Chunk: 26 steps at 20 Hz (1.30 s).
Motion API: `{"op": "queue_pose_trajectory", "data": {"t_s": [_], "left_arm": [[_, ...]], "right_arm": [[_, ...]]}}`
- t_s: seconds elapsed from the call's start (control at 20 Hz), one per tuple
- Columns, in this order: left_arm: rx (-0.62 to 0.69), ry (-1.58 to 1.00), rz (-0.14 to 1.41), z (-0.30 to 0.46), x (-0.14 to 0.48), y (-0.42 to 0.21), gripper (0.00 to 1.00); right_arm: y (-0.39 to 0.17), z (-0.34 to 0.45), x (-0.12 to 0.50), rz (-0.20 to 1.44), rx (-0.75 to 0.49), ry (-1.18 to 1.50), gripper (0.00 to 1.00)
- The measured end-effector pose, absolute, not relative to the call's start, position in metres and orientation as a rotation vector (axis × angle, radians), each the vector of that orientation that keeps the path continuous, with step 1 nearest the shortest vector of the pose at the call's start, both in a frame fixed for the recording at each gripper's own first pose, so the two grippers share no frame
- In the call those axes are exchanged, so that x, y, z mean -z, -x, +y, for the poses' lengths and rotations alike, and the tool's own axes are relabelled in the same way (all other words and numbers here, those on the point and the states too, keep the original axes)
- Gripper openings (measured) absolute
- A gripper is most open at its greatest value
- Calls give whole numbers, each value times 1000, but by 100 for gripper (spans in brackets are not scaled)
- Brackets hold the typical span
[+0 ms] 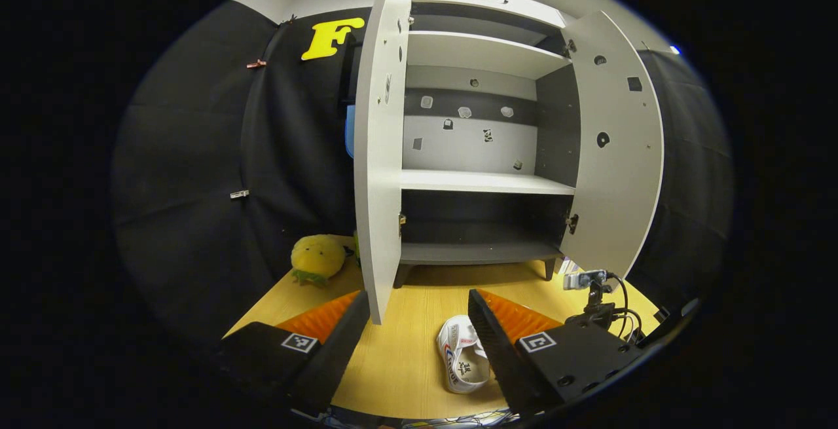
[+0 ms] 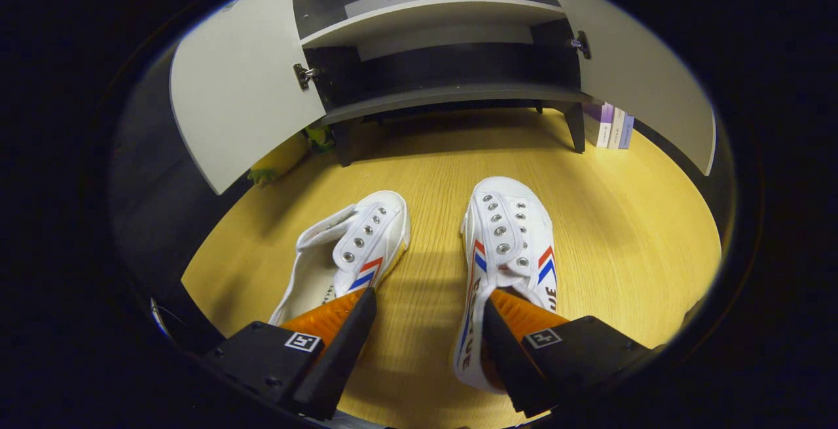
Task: Grab one shoe with the right hand and put it into the shoe cabinet, grab the other shoe with the left hand and put it into the shoe cabinet; then close the right door with the right hand and the left door with the left hand.
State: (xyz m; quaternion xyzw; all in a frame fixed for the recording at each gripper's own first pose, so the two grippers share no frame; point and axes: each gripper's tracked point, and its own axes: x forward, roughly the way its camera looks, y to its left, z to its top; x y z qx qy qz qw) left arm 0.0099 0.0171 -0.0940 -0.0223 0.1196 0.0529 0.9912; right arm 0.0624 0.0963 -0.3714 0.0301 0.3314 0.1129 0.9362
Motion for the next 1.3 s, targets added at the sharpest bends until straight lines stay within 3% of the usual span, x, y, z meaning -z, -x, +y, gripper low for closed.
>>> {"op": "queue_pose_trajectory", "data": {"t_s": [0.5, 0.6, 0.65, 0.75, 0.8, 0.95, 1.3], "left_arm": [[-120, 77, 282, 14, 109, -7, 95], [-124, 78, 284, 14, 111, -6, 95], [-125, 78, 285, 14, 110, -5, 95], [-124, 76, 284, 12, 110, -3, 96], [-122, 73, 286, 11, 111, -3, 95], [-115, 66, 288, 7, 112, -1, 95], [-105, 62, 291, 4, 112, 8, 95]], "right_arm": [[-108, 77, 372, 590, -62, -53, 95], [-122, 60, 375, 593, 2, -34, 81], [-128, 53, 376, 599, 31, -40, 49], [-134, 50, 374, 615, 42, -90, 18], [-139, 49, 370, 625, 37, -112, 22], [-137, 52, 377, 653, 21, -167, 5], [-146, 50, 338, 570, -21, -193, 5]]}}
